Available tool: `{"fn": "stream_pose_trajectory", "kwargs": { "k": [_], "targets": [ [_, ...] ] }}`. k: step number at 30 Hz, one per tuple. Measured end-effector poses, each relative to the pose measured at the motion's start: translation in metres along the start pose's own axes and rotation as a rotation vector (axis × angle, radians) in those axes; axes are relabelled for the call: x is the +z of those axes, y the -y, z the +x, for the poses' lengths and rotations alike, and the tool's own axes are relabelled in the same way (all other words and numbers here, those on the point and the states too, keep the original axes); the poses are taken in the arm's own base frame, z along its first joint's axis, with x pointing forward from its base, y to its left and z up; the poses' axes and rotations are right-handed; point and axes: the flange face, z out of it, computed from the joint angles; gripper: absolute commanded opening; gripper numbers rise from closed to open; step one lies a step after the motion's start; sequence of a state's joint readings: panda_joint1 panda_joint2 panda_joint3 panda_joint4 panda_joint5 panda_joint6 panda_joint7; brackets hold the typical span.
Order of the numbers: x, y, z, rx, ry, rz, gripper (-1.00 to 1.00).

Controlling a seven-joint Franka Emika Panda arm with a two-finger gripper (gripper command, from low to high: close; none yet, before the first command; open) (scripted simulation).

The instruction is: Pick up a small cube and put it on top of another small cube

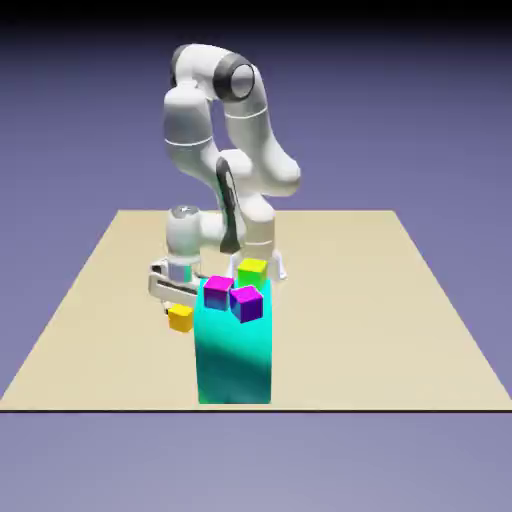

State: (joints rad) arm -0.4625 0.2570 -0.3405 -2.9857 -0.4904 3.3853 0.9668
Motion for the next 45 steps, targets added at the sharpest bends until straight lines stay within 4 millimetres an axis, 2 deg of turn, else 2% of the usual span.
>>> {"fn": "stream_pose_trajectory", "kwargs": {
  "k": [8, 12, 13, 14, 19, 24, 28, 32, 34, 36, 40, 41, 43, 45],
  "targets": [
    [-0.050, 0.000, 0.005, 0.002, -0.013, -0.008, -1.00],
    [-0.063, 0.002, 0.000, 0.003, 0.008, 0.008, -1.00],
    [-0.066, -0.006, 0.011, 0.071, 0.004, 0.013, -1.00],
    [-0.072, 0.001, 0.023, 0.075, -0.005, 0.004, -1.00],
    [-0.110, 0.066, 0.063, -0.033, -0.036, -0.034, -1.00],
    [-0.166, 0.143, 0.072, -0.144, -0.034, -0.030, -1.00],
    [-0.221, 0.206, 0.055, -0.248, -0.008, -0.003, -1.00],
    [-0.284, 0.263, 0.015, -0.374, 0.038, 0.039, -1.00],
    [-0.312, 0.283, -0.005, -0.440, 0.050, 0.050, -1.00],
    [-0.316, 0.285, -0.005, -0.444, 0.051, 0.051, -1.00],
    [-0.251, 0.285, -0.010, -0.444, 0.050, 0.052, -1.00],
    [-0.246, 0.285, -0.010, -0.444, 0.049, 0.052, 1.00],
    [-0.246, 0.285, -0.010, -0.444, 0.047, 0.050, 1.00],
    [-0.278, 0.286, -0.007, -0.444, 0.048, 0.050, 1.00]
  ]
}}
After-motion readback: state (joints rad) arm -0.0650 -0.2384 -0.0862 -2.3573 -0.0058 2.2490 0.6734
